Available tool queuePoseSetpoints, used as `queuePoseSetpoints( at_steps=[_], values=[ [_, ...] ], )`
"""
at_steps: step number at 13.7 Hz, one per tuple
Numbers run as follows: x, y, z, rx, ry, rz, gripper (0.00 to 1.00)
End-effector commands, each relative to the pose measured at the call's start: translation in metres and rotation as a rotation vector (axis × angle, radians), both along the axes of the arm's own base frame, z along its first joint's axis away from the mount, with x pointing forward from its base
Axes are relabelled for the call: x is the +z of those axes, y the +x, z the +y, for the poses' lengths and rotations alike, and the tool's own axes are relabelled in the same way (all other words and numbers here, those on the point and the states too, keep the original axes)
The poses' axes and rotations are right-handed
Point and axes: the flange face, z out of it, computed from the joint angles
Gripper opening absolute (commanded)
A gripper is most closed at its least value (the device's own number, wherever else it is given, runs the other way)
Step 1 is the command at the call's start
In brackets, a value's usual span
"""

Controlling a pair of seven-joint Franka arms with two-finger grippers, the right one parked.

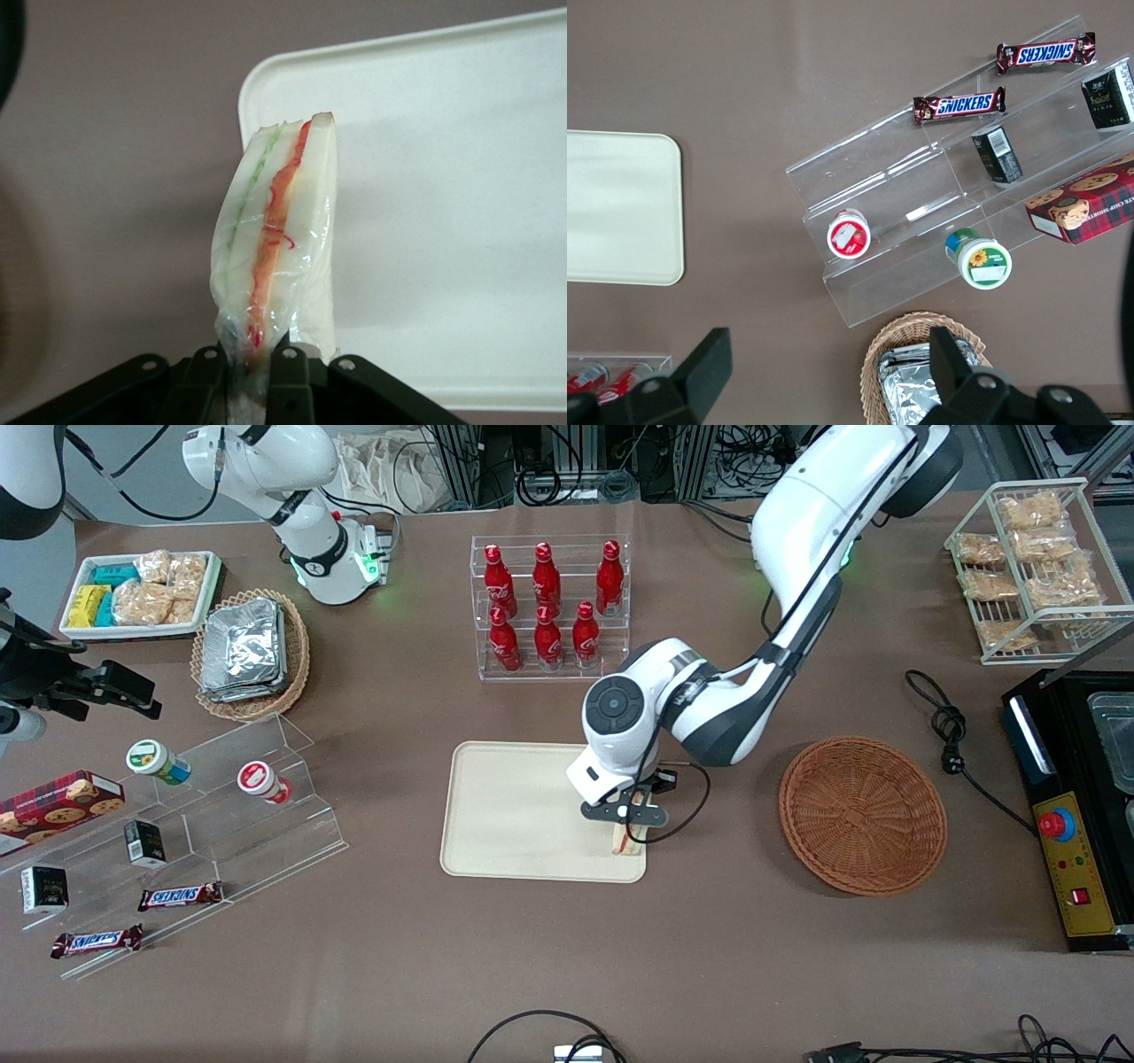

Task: Place sandwich from basket to tray
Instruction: 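Lower the sandwich onto the tray and open the left gripper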

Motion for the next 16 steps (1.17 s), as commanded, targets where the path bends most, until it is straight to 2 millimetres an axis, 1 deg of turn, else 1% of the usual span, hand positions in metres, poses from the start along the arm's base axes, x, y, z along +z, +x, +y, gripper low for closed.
queuePoseSetpoints(
  at_steps=[1, 2, 3, 4, 5, 7, 8, 9, 11, 12, 13, 14, 16],
  values=[
    [-0.009, 0.005, -0.010, 0.017, -0.001, -0.023, 0.08],
    [-0.014, 0.005, -0.011, 0.025, -0.002, -0.025, 0.08],
    [-0.016, 0.006, -0.011, 0.028, -0.009, -0.029, 0.10],
    [-0.019, 0.007, -0.012, 0.030, -0.016, -0.035, 0.28],
    [-0.022, 0.007, -0.013, 0.032, -0.023, -0.043, 0.99],
    [-0.021, 0.010, -0.013, 0.023, -0.029, -0.066, 1.00],
    [-0.023, 0.012, -0.008, 0.030, -0.021, -0.067, 1.00],
    [-0.021, 0.013, -0.008, 0.035, -0.022, -0.069, 1.00],
    [-0.011, 0.015, -0.008, 0.045, -0.034, -0.079, 1.00],
    [0.000, 0.016, -0.007, 0.050, -0.042, -0.087, 1.00],
    [0.015, 0.019, -0.004, 0.079, -0.069, -0.085, 1.00],
    [0.032, 0.024, 0.003, 0.122, -0.103, -0.076, 1.00],
    [0.078, 0.037, 0.026, 0.203, -0.164, -0.081, 1.00]
  ],
)
